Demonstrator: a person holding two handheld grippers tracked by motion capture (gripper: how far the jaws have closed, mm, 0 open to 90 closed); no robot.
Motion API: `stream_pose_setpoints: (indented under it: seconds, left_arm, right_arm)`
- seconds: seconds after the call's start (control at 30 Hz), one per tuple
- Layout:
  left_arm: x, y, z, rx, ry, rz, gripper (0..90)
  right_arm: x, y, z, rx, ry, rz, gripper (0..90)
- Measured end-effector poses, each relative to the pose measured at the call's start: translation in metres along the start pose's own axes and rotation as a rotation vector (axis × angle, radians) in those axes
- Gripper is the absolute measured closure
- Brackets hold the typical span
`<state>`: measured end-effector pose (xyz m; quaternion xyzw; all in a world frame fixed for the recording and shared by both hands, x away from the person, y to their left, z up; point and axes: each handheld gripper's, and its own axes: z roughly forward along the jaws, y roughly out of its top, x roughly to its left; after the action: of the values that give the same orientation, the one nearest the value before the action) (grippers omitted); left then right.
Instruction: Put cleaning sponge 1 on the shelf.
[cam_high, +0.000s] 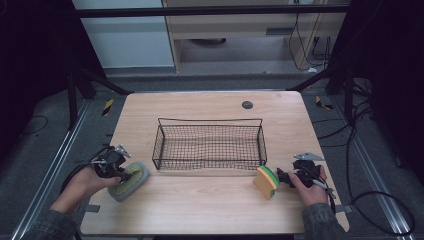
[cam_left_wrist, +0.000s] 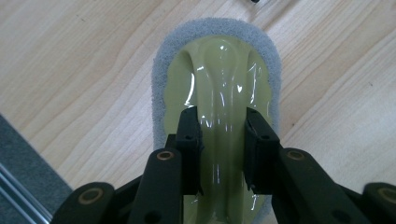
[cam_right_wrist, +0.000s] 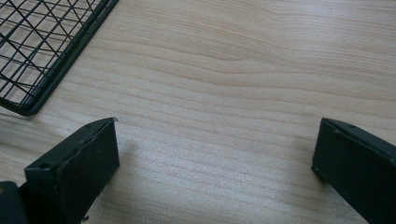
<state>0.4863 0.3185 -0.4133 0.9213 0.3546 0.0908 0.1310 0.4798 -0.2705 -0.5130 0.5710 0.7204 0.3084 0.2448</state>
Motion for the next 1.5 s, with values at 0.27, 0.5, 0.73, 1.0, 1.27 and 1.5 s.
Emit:
stream_pose_setpoints:
  seconds: [0.27,0.5,0.73,1.0,1.27,1.5]
  left_arm:
    - [-0.005,0.0,-0.024,-0.039,0.019,0.058,70.6]
    - [-0.006,0.008,-0.039,-0.052,0.035,0.092,70.5]
    - [-0.002,0.024,-0.059,-0.071,0.063,0.14,70.5]
    - [0.002,0.043,-0.069,-0.065,0.091,0.153,70.5]
    - [0.001,0.074,-0.067,-0.066,0.083,0.202,70.6]
    - [0.0,0.104,-0.068,-0.083,0.072,0.264,70.6]
  right_arm:
    - [0.0,0.0,0.0,0.0,0.0,0.001,0.7]
    - [0.0,0.0,0.0,0.0,0.0,0.0,0.7]
    - [0.0,0.0,0.0,0.0,0.0,0.0,0.7]
    - [0.0,0.0,0.0,0.0,0.0,0.0,0.7]
    - [-0.001,0.0,0.0,-0.001,0.006,-0.006,0.5]
    - [-0.001,0.0,0.0,0.0,0.007,-0.005,0.4]
